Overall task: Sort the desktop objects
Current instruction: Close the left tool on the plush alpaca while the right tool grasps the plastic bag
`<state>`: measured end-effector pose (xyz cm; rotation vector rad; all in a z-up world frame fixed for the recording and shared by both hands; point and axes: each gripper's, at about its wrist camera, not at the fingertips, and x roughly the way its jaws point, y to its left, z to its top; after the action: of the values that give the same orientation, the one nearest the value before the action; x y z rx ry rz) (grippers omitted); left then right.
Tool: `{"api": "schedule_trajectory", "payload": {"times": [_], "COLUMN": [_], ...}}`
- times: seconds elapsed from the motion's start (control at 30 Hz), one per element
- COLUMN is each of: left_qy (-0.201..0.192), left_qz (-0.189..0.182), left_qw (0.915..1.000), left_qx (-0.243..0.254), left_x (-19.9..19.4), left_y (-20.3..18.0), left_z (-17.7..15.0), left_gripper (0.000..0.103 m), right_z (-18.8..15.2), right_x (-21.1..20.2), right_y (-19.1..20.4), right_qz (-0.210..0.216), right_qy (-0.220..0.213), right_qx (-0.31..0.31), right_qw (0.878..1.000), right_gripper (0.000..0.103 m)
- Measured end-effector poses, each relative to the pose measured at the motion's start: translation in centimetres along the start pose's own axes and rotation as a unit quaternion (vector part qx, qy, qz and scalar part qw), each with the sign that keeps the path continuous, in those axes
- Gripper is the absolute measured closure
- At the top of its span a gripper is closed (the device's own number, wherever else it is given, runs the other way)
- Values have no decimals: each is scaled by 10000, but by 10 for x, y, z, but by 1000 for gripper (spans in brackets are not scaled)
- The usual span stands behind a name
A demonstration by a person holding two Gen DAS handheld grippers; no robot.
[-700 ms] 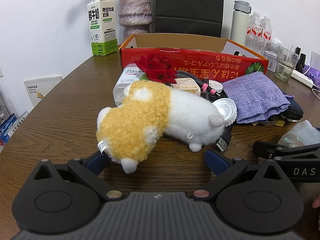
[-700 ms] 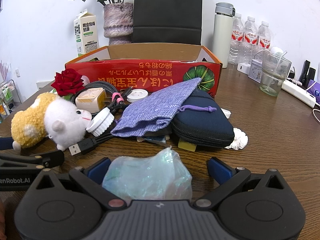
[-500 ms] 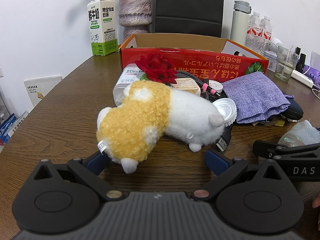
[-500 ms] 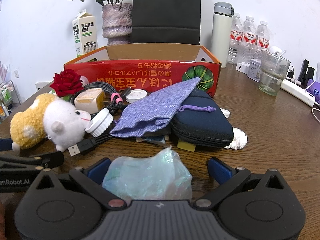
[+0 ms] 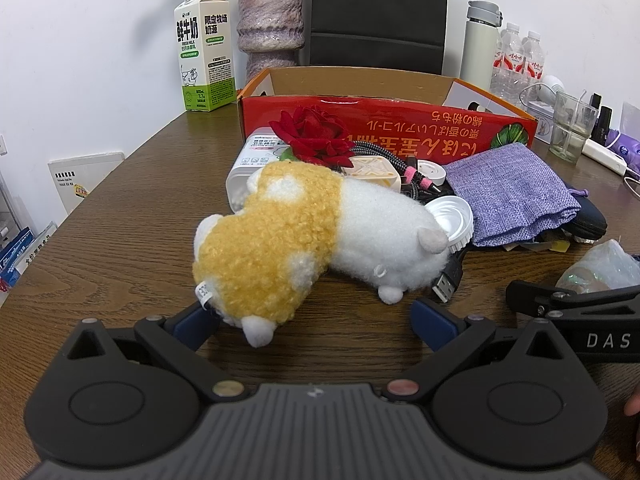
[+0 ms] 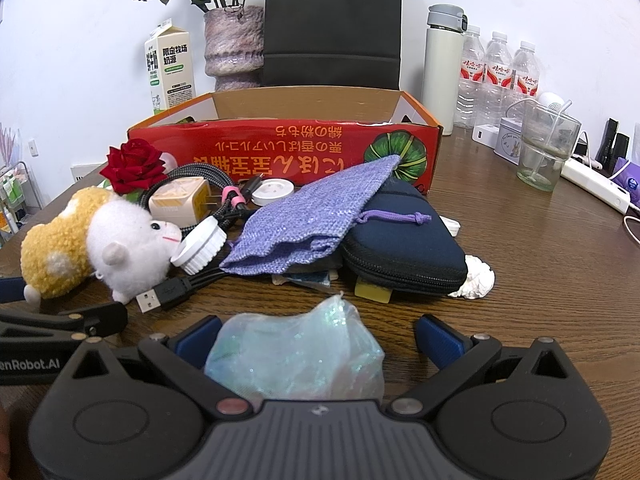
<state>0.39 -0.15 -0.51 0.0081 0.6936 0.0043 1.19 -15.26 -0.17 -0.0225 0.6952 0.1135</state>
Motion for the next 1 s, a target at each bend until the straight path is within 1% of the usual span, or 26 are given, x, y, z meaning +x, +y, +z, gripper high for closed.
{"api": "schedule_trajectory", "payload": {"times": [0.9, 1.0], "left_qy": [-2, -103], "left_qz": [12, -50], "left_qw": [10000, 9999], "left_qx": [-19, -102], "left_x": [2, -3], "left_y": [-1, 3], "left_z": [0, -3], "left_gripper": [0, 0], "right_z": [0, -3], "right_x": [-1, -4], "right_y": [0, 1], "right_qz": [-11, 14], "right_qy": [2, 11], "right_qx": [-7, -8], "right_qw": [10000, 10000], "right_gripper": [0, 0]}}
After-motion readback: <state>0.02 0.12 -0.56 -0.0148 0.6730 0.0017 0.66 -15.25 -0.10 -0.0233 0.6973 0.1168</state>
